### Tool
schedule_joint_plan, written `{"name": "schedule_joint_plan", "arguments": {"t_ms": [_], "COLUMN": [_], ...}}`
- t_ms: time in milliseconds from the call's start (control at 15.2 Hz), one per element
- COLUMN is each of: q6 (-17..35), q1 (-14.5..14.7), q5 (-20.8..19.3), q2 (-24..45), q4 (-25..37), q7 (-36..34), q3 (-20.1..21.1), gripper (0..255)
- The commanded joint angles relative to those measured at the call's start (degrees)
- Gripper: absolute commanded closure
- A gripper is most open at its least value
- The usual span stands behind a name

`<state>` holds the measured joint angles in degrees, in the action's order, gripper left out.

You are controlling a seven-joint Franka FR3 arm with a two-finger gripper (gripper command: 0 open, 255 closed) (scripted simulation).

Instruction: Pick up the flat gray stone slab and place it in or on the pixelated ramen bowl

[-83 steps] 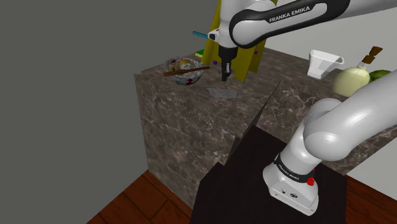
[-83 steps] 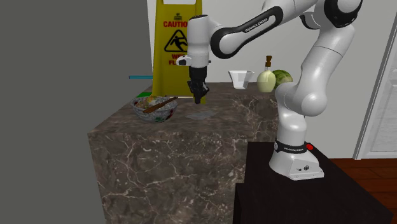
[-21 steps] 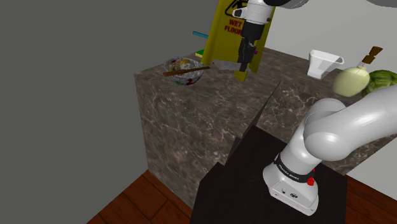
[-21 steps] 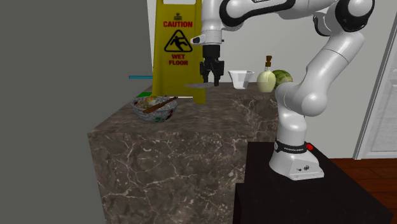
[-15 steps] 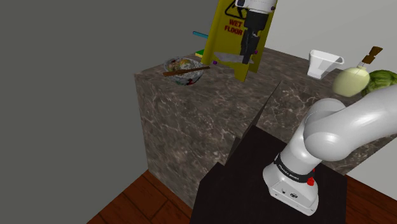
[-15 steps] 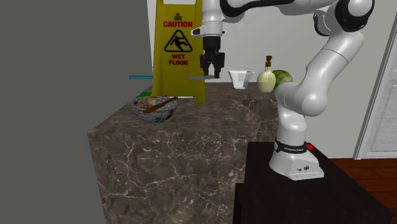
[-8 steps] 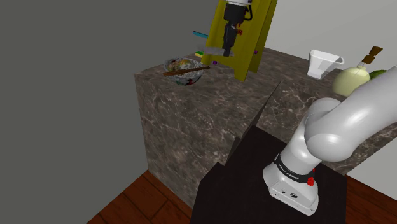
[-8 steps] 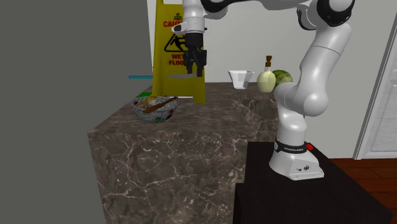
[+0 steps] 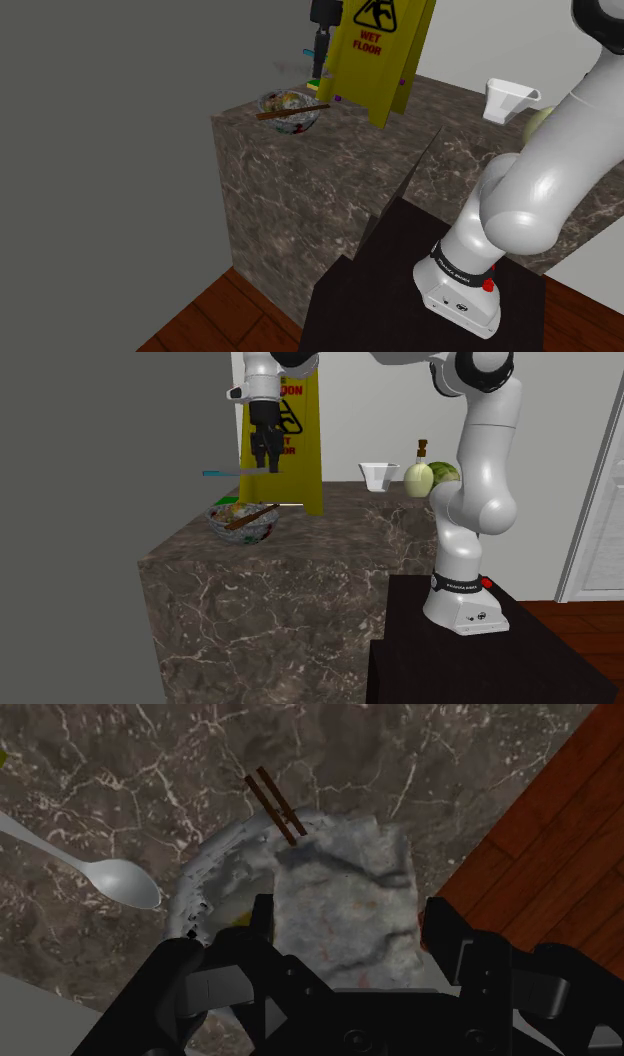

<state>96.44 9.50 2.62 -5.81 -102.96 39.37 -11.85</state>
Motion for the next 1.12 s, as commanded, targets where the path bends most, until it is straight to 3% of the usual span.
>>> {"name": "schedule_joint_plan", "arguments": {"t_ms": [0,66,1056], "q6": [-0.79,-1.18,10.52], "q1": [0.38,0.45,0.51], "q5": [0.98,1.31,1.46], "q2": [4.70,6.33,6.27], "q4": [5.44,7.43,-4.34], "q7": [-0.49,-0.61,0.07], "q3": [0.23,0.29,0.38], "gripper": [255,255,255]}}
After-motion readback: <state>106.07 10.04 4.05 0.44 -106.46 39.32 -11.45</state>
